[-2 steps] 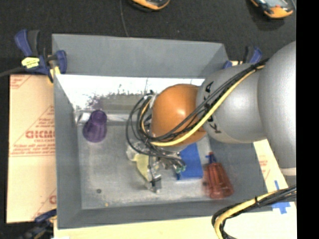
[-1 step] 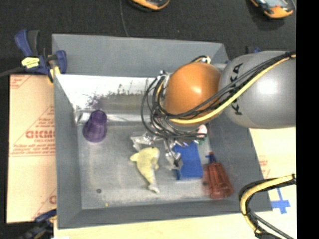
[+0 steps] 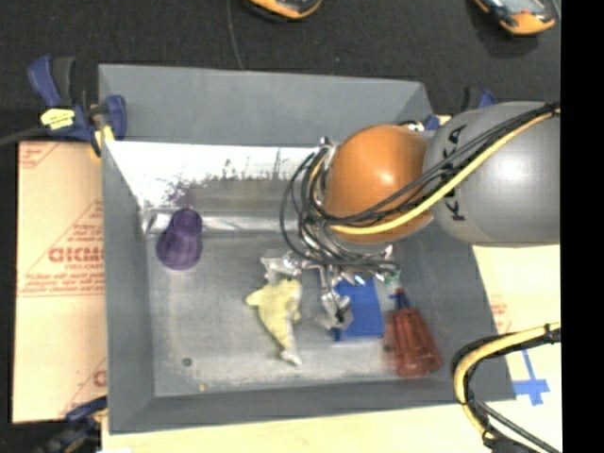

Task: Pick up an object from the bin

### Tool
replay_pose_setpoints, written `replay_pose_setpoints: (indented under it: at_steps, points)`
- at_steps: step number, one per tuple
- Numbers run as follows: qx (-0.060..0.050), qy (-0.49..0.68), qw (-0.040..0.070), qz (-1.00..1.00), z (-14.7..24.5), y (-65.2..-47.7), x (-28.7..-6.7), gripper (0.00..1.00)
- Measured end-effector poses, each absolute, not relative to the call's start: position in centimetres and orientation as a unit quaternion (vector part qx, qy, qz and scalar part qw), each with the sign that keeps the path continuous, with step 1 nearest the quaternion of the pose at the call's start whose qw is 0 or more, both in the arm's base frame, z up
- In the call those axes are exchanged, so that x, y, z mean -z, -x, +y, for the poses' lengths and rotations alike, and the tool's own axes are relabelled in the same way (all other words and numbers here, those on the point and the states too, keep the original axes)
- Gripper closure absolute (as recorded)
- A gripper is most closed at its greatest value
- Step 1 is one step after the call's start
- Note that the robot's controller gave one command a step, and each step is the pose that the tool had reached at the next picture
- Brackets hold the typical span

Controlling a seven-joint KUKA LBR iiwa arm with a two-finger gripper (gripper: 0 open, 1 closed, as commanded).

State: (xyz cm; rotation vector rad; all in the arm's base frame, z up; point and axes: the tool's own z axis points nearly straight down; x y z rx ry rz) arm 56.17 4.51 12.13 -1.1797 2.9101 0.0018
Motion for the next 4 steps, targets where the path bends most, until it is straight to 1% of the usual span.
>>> replay_pose_setpoints:
  at_steps: [1, 2, 3, 4]
  points:
    - [0.000, 0.330, 0.002, 0.944, 4.7, -56.6, -10.4, 0.00]
    - [0.000, 0.430, 0.002, 0.903, 6.2, -56.9, -7.4, 1.00]
    - [0.000, 0.430, 0.001, 0.903, 6.2, -56.9, -7.4, 1.00]
    - [-0.002, 0.429, -0.001, 0.903, 6.2, -56.6, -9.4, 1.00]
